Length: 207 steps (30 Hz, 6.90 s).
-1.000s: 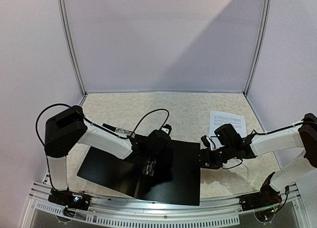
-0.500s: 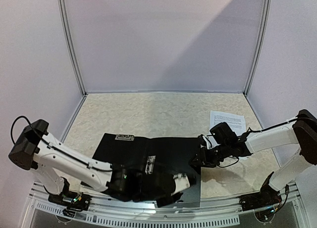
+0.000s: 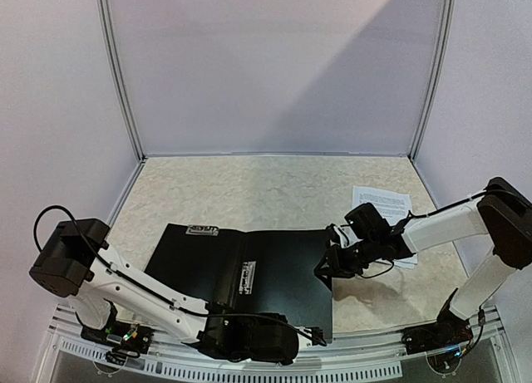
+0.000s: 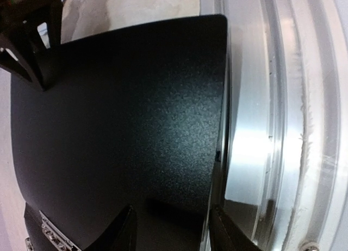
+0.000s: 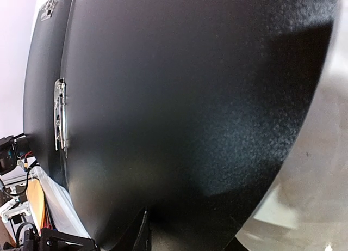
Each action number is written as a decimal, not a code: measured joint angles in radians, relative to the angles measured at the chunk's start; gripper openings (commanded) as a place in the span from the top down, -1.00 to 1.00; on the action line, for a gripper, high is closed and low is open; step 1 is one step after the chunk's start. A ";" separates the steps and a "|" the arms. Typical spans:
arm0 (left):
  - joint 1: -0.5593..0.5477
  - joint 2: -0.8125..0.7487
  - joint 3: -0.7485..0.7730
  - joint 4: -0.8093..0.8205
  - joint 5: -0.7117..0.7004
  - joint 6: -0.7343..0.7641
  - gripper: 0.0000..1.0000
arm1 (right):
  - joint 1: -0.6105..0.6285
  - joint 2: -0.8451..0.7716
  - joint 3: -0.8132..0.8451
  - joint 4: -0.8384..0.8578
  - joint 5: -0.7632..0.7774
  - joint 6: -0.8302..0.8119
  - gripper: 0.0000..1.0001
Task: Put the files into the folder
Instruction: Adjust the folder at the center of the board, then open the spring clip on the folder at the center of the board.
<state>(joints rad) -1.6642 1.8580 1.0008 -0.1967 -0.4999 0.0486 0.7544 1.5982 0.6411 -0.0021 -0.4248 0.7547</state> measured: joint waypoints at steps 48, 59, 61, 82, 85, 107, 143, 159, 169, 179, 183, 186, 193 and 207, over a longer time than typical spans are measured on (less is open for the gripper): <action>0.148 -0.270 0.096 0.057 0.095 -0.082 0.12 | 0.016 0.015 0.529 -0.307 0.016 -0.167 0.08; 0.438 -0.721 -0.112 -0.069 -0.111 -0.537 -0.89 | 0.064 0.210 0.519 -0.315 0.114 -0.230 0.03; 0.509 -0.730 -0.132 -0.081 -0.109 -0.582 -0.70 | 0.087 0.210 0.480 -0.312 0.191 -0.249 -0.09; 0.851 -0.250 -0.111 -0.054 0.344 -0.876 0.30 | 0.126 0.227 0.311 -0.023 0.311 -0.221 -0.55; 0.851 -0.217 -0.111 -0.037 0.382 -0.913 0.31 | 0.116 0.228 0.311 -0.022 0.298 -0.221 -0.50; 0.838 -0.124 -0.133 0.032 0.446 -1.052 0.95 | 0.124 0.240 0.324 -0.030 0.258 -0.275 -0.42; 0.754 -0.043 0.025 -0.153 0.402 -1.479 1.00 | 0.215 0.291 0.455 -0.069 -0.035 -0.072 0.35; 0.754 -0.044 0.029 -0.166 0.418 -1.476 1.00 | 0.246 0.387 0.550 -0.062 -0.141 -0.064 0.48; 0.754 -0.044 0.029 -0.167 0.420 -1.469 1.00 | 0.253 0.415 0.560 -0.129 -0.142 -0.066 0.54; 0.755 -0.044 0.029 -0.167 0.421 -1.456 1.00 | 0.254 0.437 0.575 -0.150 -0.131 -0.064 0.68; 0.755 -0.043 0.031 -0.169 0.422 -1.448 1.00 | 0.254 0.444 0.578 -0.148 -0.131 -0.060 0.74; 0.755 -0.042 0.031 -0.169 0.423 -1.444 1.00 | 0.254 0.453 0.579 -0.143 -0.132 -0.057 0.78; 0.755 -0.038 0.036 -0.173 0.425 -1.430 1.00 | 0.254 0.465 0.587 -0.139 -0.131 -0.052 0.91; 0.755 -0.035 0.044 -0.187 0.425 -1.407 1.00 | 0.251 0.474 0.592 -0.137 -0.134 0.002 1.00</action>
<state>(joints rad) -0.9089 1.8233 1.0447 -0.3832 -0.0750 -1.3582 1.0058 2.0724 1.2327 -0.1387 -0.5587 0.7570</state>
